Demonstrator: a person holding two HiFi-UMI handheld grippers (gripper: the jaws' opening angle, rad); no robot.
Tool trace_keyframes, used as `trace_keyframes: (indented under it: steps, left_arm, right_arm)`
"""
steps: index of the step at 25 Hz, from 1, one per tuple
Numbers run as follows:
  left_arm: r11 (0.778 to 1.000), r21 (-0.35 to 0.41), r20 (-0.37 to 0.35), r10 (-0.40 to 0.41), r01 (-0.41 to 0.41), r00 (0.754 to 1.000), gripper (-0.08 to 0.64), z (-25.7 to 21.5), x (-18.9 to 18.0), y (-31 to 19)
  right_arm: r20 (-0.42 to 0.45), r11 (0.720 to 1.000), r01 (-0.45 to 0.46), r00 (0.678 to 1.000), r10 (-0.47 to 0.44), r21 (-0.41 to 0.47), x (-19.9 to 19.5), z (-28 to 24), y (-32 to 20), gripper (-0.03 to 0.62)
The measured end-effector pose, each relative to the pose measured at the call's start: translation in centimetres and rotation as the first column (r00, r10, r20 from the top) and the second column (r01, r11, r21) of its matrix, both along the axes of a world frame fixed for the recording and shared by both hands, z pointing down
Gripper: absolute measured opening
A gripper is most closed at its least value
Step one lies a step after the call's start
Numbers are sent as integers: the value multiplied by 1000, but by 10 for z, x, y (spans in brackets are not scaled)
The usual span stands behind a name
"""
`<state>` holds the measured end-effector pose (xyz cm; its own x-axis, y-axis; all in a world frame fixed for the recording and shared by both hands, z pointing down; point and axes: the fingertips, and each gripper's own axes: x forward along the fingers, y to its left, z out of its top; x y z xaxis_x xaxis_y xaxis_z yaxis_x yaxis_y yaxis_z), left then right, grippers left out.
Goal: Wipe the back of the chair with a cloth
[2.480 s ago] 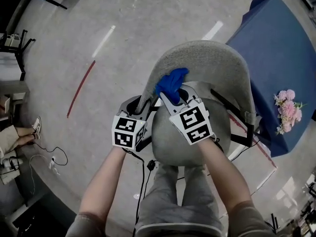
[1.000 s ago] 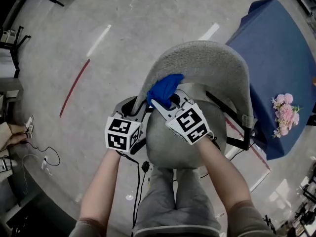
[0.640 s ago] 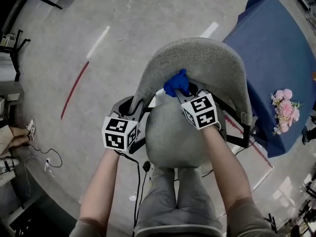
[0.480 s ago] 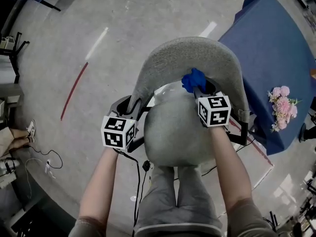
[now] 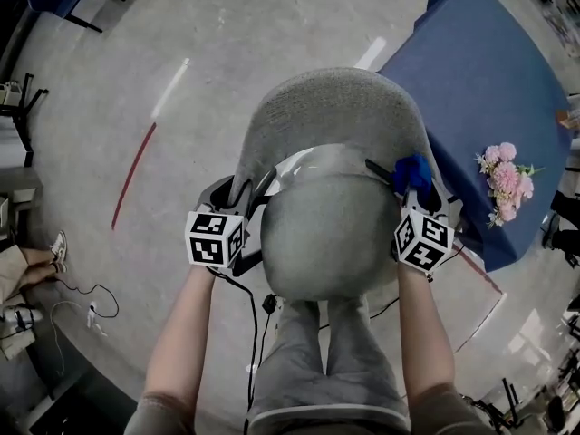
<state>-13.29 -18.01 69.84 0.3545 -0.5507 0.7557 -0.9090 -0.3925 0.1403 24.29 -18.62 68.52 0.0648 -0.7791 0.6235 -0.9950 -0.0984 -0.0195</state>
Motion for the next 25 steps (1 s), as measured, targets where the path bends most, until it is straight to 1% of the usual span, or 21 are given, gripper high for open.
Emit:
trace_keyframes:
  steps: [2,4,8,10,11,12,14,17,19,20,21,22,23,25]
  left_arm:
    - [1000,0,-4,-6,7,1000,120,1,1,-1]
    - [1000,2,-12,-15,15,1000,121,1,2,-2]
    - [1000,2,-18,-15,16,1000,124,3,7,-2]
    - [1000,1,-20,-3,3,1000,124,3,10,-2]
    - [1000,3,-26,0,0,1000,124,3,10,-1]
    - [1000,6,-36,-4,5,999,127,2,9,1]
    - [999,17,-60,-29,30,998,133,0,6,3]
    - [997,13,-81,-78,79,994,147,0,2,7]
    - [994,-1,-96,-108,108,990,150,-4,-2,13]
    - [992,-9,-106,-123,123,987,152,-7,-6,17]
    - [990,-16,-115,-138,137,984,152,-10,-10,22]
    - [988,-22,-119,-152,151,981,150,-13,-15,27]
    - [986,-25,-121,-165,163,979,149,-16,-20,31]
    - [983,-25,-116,-186,184,976,126,-24,-29,38]
  right_arm:
    - [-2,1000,-28,1000,28,10,-4,5,-6,121]
    - [19,1000,-11,1000,11,13,-19,12,-23,121]
    - [33,996,94,995,-94,14,-72,20,-61,121]
    - [47,982,189,981,-190,13,-111,22,-72,121]
    - [53,965,262,963,-263,13,-137,24,-74,121]
    - [58,939,343,937,-343,10,-166,25,-74,121]
    - [90,875,485,871,-483,2,-222,27,-65,121]
    - [173,783,622,771,-613,3,-283,35,-34,121]
    - [210,724,690,708,-675,2,-310,37,-7,121]
    - [220,699,715,681,-698,4,-320,36,5,121]
    - [227,679,735,659,-717,9,-327,32,16,121]
    - [233,665,747,643,-729,18,-331,27,25,121]
    - [242,657,753,632,-736,29,-334,19,31,121]
    - [270,657,753,623,-734,50,-334,2,38,121]
